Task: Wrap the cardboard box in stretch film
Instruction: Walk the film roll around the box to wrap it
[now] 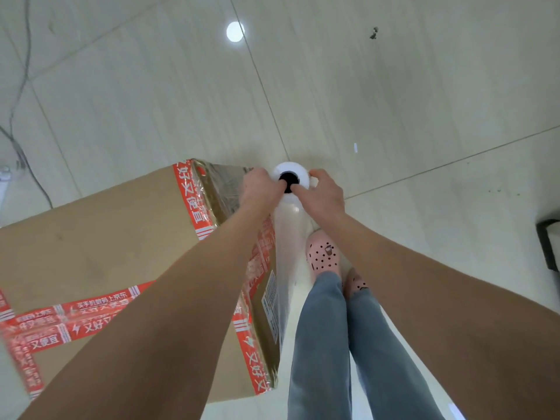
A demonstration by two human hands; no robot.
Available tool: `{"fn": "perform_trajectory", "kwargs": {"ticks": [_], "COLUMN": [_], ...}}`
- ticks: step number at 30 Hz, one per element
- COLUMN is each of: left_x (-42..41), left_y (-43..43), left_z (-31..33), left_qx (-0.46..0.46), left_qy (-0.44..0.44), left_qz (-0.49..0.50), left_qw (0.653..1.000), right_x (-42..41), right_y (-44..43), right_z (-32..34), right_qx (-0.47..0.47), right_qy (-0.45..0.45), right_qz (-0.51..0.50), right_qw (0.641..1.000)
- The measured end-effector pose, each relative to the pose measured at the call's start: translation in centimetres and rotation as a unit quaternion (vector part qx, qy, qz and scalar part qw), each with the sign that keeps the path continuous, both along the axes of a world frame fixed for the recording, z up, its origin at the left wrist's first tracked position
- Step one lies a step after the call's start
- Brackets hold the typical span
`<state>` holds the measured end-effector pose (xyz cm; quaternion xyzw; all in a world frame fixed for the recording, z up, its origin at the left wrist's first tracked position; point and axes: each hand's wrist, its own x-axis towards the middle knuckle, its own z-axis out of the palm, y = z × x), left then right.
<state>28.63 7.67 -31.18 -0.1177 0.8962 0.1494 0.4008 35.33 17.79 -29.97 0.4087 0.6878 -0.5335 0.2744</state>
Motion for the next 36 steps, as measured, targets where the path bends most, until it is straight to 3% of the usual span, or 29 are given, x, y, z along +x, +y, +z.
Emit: {"fn": "perform_trajectory", "kwargs": {"ticks": [5,9,13,20,24,28,33,36], "left_x": [-1.2,-2.9,-4.7,-6.1,-7.6,-9.0,-10.7,-11.3], "left_y": [-1.0,-0.8,0.1,1.6,1.4,0.0,-1.4,-2.2], "left_z": [-0.5,-0.2,0.4,0.1,0.1,0.0,0.9,0.8], "left_qx": [0.014,0.006,0.008,-0.034,-0.03,-0.019,-0.047,-0.052], "left_qy": [-0.012,0.009,0.032,0.042,0.033,0.029,0.009,0.009], "left_qz": [0.051,-0.111,-0.264,-0.385,-0.305,-0.135,-0.023,0.01], "left_qw": [0.999,0.994,0.964,0.921,0.951,0.99,0.999,0.999], "right_x": [-3.4,-4.6,-5.0,-6.9,-8.7,-10.6,-12.3,-14.2], "right_y": [-1.3,-1.5,-1.9,-0.6,-0.1,-0.4,-1.8,-2.4], "right_z": [-0.1,-0.1,-0.4,-0.2,-0.1,-0.5,-1.0,-1.3], "right_qx": [0.032,0.039,0.039,0.049,0.079,0.081,-0.041,-0.032], "right_qy": [0.001,-0.014,-0.031,-0.05,-0.049,-0.02,-0.061,-0.026], "right_qz": [0.017,0.044,0.049,0.09,0.129,0.118,0.025,0.03], "right_qw": [0.999,0.998,0.998,0.993,0.987,0.99,0.997,0.999]}}
